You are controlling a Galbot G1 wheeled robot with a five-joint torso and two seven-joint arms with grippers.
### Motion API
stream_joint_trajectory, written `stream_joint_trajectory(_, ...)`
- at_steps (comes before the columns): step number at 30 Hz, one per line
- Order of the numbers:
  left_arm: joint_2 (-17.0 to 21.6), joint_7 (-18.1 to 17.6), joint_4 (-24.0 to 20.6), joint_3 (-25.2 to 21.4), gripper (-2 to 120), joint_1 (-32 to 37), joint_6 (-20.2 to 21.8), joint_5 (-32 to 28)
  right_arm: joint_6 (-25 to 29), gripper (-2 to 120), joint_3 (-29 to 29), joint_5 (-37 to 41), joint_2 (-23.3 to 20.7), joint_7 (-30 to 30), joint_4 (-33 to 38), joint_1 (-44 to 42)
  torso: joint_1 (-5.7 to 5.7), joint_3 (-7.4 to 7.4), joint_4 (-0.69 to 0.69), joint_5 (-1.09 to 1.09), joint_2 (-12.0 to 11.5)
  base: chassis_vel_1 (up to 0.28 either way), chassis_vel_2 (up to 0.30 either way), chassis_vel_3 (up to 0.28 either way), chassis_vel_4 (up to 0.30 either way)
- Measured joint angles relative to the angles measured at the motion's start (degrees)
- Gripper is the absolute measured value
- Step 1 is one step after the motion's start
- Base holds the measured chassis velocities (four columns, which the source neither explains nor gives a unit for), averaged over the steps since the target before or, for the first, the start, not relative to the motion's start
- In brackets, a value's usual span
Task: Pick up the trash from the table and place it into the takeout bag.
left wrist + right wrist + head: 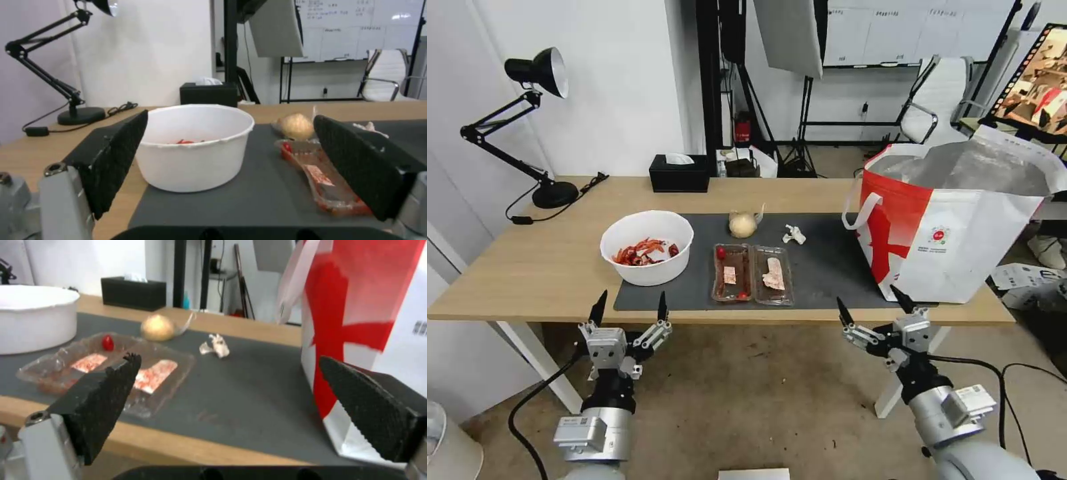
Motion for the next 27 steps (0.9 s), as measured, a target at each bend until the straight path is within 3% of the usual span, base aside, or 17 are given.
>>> stream_joint_trajectory(11, 0.3, 1.4, 0.2, -0.1, 100, 0.4, 0.2, 0.0, -1.5, 100, -0.7, 4.0, -0.2, 0.3, -0.4, 0.7, 0.00, 0.00, 0.00, -0.01, 0.0, 0.000, 0.000, 0.000, 0.000)
stream_joint_trajectory(13, 0.7, 1.6, 0.4, -0.1, 100, 0.3, 0.3, -0.6, -4.5, 100, -2.8, 18.1, -0.5, 4.0, 0.7, 1.6, 0.00, 0.00, -0.01, -0.01, 0.0, 0.000, 0.000, 0.000, 0.000)
stream_joint_trajectory(14, 0.7, 1.6, 0.4, -0.1, 100, 0.3, 0.3, -0.6, -4.5, 100, -2.8, 18.1, -0.5, 4.0, 0.7, 1.6, 0.00, 0.00, -0.01, -0.01, 0.0, 0.000, 0.000, 0.000, 0.000)
stream_joint_trajectory(16, 1.6, 1.6, 0.3, -0.8, 100, 0.4, 0.5, -1.3, -6.9, 100, -6.1, 35.3, -0.6, 9.6, 1.7, 5.0, 0.00, 0.00, 0.00, -0.01, 0.0, 0.000, 0.000, 0.000, 0.000)
stream_joint_trajectory(17, 1.6, 1.6, 0.3, -0.8, 100, 0.4, 0.5, -1.3, -6.9, 100, -6.1, 35.3, -0.6, 9.6, 1.7, 5.0, 0.00, 0.00, 0.00, -0.01, 0.0, 0.000, 0.000, 0.000, 0.000)
stream_joint_trajectory(19, 2.4, 1.6, 0.3, -1.5, 100, 0.7, 0.5, -1.6, -7.4, 100, -9.9, 49.9, -0.6, 14.5, 1.1, 9.7, 0.00, 0.00, 0.02, -0.03, 0.0, 0.000, 0.000, 0.000, 0.000)
stream_joint_trajectory(27, 2.9, 1.4, 0.8, -2.5, 100, 1.5, 0.4, -2.0, -7.4, 100, -20.4, 64.0, 2.8, 23.4, -6.8, 21.4, 0.00, 0.00, 0.01, -0.02, 0.0, 0.000, 0.000, 0.000, 0.000)
